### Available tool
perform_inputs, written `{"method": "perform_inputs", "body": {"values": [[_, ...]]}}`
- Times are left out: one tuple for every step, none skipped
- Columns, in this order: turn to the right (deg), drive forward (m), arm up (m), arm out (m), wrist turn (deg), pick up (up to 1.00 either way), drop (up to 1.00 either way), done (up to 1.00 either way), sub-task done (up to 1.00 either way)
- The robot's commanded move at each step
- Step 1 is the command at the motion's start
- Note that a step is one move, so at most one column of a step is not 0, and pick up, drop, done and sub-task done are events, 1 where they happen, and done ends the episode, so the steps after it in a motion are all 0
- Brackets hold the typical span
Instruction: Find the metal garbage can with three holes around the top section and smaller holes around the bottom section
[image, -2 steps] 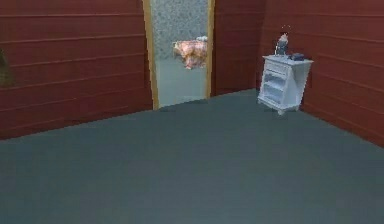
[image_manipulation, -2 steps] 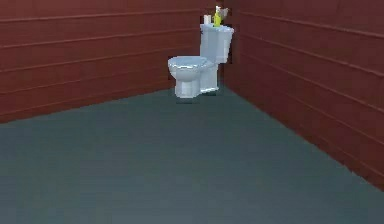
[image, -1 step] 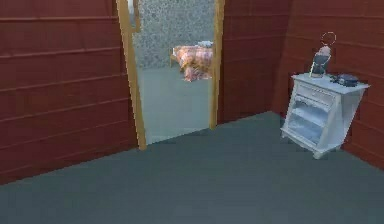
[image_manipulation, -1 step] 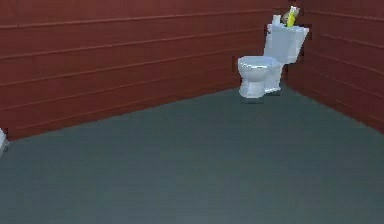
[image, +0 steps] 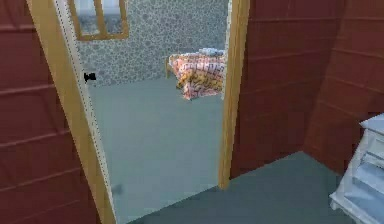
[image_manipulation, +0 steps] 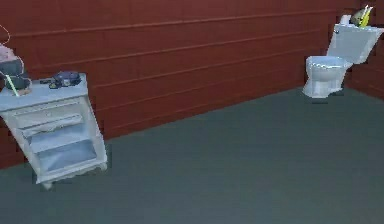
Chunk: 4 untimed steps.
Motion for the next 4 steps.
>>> {"method": "perform_inputs", "body": {"values": [[0.0, 0.95, 0.00, 0.00, 0.0, 0.00, 0.00, 0.00, 0.00], [-15.0, 0.00, 0.00, 0.00, 0.0, 0.00, 0.00, 0.00, 0.00], [0.0, 0.90, 0.00, 0.00, 0.0, 0.00, 0.00, 0.00, 0.00], [-18.0, 0.00, 0.00, 0.00, 0.0, 0.00, 0.00, 0.00, 0.00]]}}
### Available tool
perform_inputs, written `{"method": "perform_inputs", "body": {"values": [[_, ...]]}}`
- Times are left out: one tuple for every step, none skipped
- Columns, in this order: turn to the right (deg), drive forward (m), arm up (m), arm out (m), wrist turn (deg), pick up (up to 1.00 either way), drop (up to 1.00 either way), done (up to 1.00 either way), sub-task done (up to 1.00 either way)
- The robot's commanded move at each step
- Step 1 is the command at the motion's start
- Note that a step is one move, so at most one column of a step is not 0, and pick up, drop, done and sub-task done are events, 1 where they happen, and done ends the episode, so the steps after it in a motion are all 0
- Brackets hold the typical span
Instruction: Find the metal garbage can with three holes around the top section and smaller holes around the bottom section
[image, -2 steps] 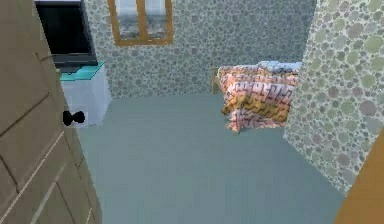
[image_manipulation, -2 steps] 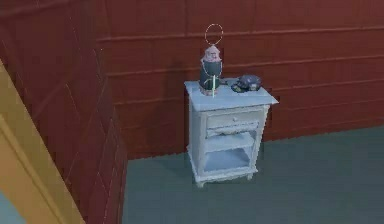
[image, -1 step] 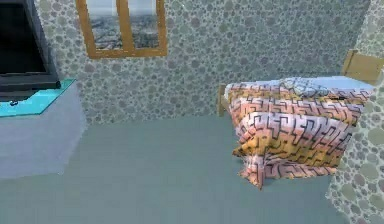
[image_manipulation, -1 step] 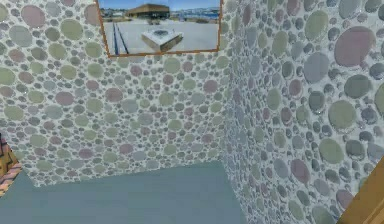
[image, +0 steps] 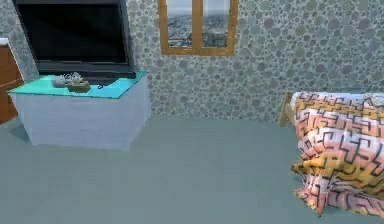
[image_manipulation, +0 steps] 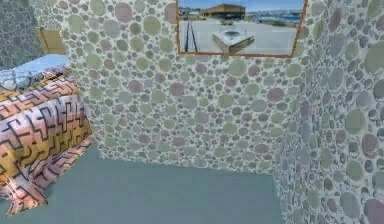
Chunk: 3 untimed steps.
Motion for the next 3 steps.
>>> {"method": "perform_inputs", "body": {"values": [[0.0, 1.00, 0.00, 0.00, 0.0, 0.00, 0.00, 0.00, 0.00], [-12.0, 0.00, 0.00, 0.00, 0.0, 0.00, 0.00, 0.00, 0.00], [0.0, 0.10, 0.00, 0.00, 0.0, 0.00, 0.00, 0.00, 0.00]]}}
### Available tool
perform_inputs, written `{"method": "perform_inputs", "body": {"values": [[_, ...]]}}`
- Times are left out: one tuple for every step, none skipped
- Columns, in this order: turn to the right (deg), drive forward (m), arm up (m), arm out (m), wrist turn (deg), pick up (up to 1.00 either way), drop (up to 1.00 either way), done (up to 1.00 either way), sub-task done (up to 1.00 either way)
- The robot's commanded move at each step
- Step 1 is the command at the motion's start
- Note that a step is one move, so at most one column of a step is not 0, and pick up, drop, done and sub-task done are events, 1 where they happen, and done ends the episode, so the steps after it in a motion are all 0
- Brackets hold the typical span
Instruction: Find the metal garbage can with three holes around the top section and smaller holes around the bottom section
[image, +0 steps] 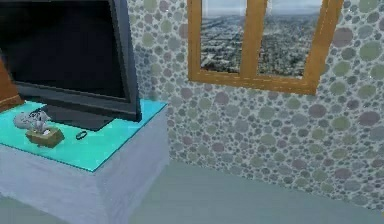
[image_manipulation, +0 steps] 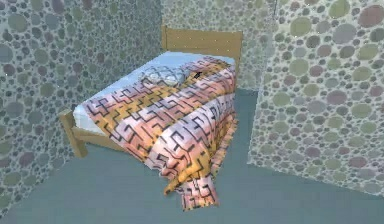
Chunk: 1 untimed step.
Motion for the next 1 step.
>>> {"method": "perform_inputs", "body": {"values": [[-45.0, 0.00, 0.00, 0.00, 0.0, 0.00, 0.00, 0.00, 0.00]]}}
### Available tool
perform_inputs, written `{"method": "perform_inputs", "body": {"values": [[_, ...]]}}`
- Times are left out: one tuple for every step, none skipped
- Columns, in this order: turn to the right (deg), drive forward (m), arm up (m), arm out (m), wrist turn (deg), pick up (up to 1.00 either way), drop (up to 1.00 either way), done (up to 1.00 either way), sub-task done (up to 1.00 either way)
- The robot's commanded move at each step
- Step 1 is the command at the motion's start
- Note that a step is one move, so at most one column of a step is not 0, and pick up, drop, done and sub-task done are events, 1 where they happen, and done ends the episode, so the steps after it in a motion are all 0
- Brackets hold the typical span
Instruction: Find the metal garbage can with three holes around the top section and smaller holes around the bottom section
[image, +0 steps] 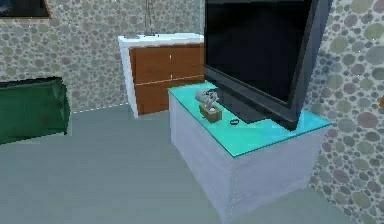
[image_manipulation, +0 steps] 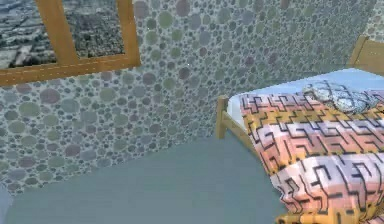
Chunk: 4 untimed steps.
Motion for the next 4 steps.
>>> {"method": "perform_inputs", "body": {"values": [[-24.0, 0.00, 0.00, 0.00, 0.0, 0.00, 0.00, 0.00, 0.00], [0.0, 0.90, 0.00, 0.00, 0.0, 0.00, 0.00, 0.00, 0.00], [-45.0, 0.00, 0.00, 0.00, 0.0, 0.00, 0.00, 0.00, 0.00], [-27.0, 0.00, 0.00, 0.00, 0.0, 0.00, 0.00, 0.00, 0.00]]}}
